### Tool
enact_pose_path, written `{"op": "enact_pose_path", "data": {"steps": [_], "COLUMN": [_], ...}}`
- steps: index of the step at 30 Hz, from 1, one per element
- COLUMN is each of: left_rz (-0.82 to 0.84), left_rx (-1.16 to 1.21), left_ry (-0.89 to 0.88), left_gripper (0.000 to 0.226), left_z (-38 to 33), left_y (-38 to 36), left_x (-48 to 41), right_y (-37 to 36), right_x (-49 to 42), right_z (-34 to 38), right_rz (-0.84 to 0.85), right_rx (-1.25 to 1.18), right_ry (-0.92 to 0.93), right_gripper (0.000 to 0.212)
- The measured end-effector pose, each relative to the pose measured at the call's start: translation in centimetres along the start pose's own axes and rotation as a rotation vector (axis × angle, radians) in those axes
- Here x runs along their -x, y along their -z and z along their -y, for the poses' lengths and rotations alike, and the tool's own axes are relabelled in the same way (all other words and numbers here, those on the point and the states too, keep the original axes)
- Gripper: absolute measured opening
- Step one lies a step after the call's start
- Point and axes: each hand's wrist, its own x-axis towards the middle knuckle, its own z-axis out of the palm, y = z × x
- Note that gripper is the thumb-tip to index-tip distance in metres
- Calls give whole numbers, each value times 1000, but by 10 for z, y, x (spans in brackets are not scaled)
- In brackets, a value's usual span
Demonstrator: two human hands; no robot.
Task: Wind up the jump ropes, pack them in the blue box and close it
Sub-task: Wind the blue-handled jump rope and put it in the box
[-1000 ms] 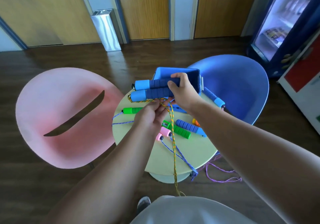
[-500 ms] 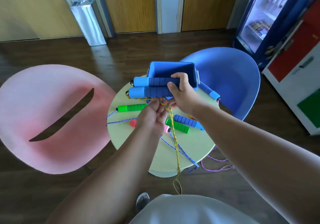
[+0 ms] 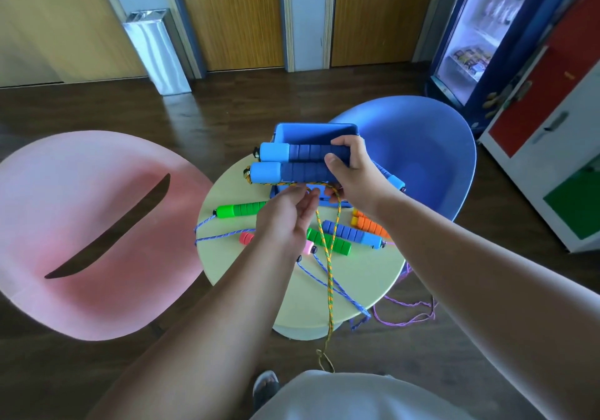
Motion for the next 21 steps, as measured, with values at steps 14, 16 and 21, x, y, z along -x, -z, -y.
{"op": "enact_pose_path", "data": {"steps": [14, 16, 21], "left_rz": [81, 77, 29], "left_rx": [2, 19, 5], "left_ry": [127, 136, 105], "left_gripper": [8, 8, 8], "left_z": [0, 2, 1], "left_y": [2, 5, 9], "left_x": [9, 7, 4], "right_y": [0, -2, -1], "right_x": [6, 8, 9], "right_z": [-4, -4, -6], "right_rz": [32, 62, 116], "right_rx": [-17, -60, -112], "right_ry": [-56, -68, -113], "right_gripper": [19, 18, 24]}}
